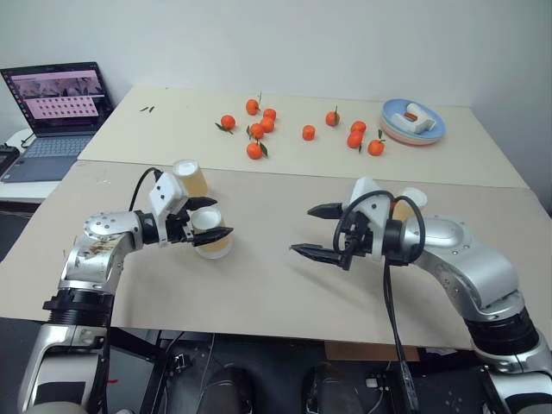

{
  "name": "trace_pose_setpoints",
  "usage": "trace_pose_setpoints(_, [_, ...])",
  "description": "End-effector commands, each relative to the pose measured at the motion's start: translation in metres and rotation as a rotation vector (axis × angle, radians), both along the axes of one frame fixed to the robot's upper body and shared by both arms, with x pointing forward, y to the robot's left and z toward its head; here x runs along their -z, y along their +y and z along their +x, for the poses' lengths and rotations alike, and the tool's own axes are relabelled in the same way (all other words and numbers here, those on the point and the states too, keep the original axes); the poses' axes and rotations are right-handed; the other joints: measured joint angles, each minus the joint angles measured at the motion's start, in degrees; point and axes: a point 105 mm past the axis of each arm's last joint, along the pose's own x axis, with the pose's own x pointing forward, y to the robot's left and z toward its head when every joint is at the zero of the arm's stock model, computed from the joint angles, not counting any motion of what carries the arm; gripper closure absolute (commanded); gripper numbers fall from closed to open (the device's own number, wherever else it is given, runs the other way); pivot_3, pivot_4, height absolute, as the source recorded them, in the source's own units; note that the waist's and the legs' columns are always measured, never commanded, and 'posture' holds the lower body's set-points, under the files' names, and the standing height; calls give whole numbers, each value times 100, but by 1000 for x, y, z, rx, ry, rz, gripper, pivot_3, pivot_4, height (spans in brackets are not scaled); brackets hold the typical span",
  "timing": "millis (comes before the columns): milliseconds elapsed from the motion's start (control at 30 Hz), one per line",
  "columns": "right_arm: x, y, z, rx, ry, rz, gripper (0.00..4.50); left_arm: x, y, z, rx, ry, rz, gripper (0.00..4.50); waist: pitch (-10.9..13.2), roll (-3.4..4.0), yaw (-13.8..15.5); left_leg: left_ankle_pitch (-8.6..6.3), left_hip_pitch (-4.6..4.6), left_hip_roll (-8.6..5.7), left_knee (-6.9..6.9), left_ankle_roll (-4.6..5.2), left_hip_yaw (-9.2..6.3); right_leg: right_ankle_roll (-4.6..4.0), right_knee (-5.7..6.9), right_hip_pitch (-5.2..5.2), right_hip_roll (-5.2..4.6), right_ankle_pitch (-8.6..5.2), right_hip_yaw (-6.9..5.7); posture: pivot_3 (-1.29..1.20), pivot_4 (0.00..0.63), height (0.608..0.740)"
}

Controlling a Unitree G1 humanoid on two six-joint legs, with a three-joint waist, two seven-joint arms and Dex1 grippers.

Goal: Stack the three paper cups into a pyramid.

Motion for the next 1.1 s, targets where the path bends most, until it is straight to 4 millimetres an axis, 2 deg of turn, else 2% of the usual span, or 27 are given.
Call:
trace_pose_setpoints(33, [-12,1,-1,-7,-54,16,0,-17,0,0,4,-53,-6,1788,0,0,0,0,0,0,0,0,0,0,0,0,0,0,0,0,150,669])
trace_pose_setpoints(167, [-13,0,1,-1,-59,16,0,-19,-2,1,1,-61,-6,1788,0,0,0,0,0,-1,0,0,0,0,0,0,0,0,0,0,150,669])
trace_pose_setpoints(300, [-15,-3,6,23,-74,11,0,-26,-16,5,32,-85,-18,1788,0,0,15,0,0,-1,0,0,0,0,0,1,0,0,0,0,150,669])
trace_pose_setpoints(467, [-19,-7,15,66,-101,8,0,-40,-54,9,134,-126,-54,1788,1,-1,34,4,-2,-11,0,6,-4,6,0,4,-3,3,-1,0,150,669])
trace_pose_setpoints(533, [-20,-8,18,80,-112,4,0,-49,-87,11,219,-134,-100,1788,1,-2,36,4,-2,-17,0,7,-4,8,0,5,-5,4,0,0,150,669])
trace_pose_setpoints(600, [-20,-9,21,94,-120,4,0,-48,-120,13,299,-140,-103,1788,2,-3,49,7,-4,-24,0,12,-6,12,0,7,-6,5,-1,0,150,669])
trace_pose_setpoints(700, [-19,-9,22,104,-123,1,0,-41,-147,21,338,-134,-95,1788,2,-3,35,11,-4,-30,1,18,-7,21,-3,11,-10,6,-1,0,150,669])
trace_pose_setpoints(900, [-20,-12,22,124,-128,-4,0,-28,-171,22,406,-106,-77,1788,3,-3,-113,15,-4,-28,-5,10,-6,19,9,-1,-8,6,3,0,150,669])
trace_pose_setpoints(1100, [-23,-16,21,142,-137,-2,0,-4,-166,21,424,-65,15,1788,4,-3,-107,16,-4,-30,-3,9,-9,19,7,3,-11,6,3,0,150,669])
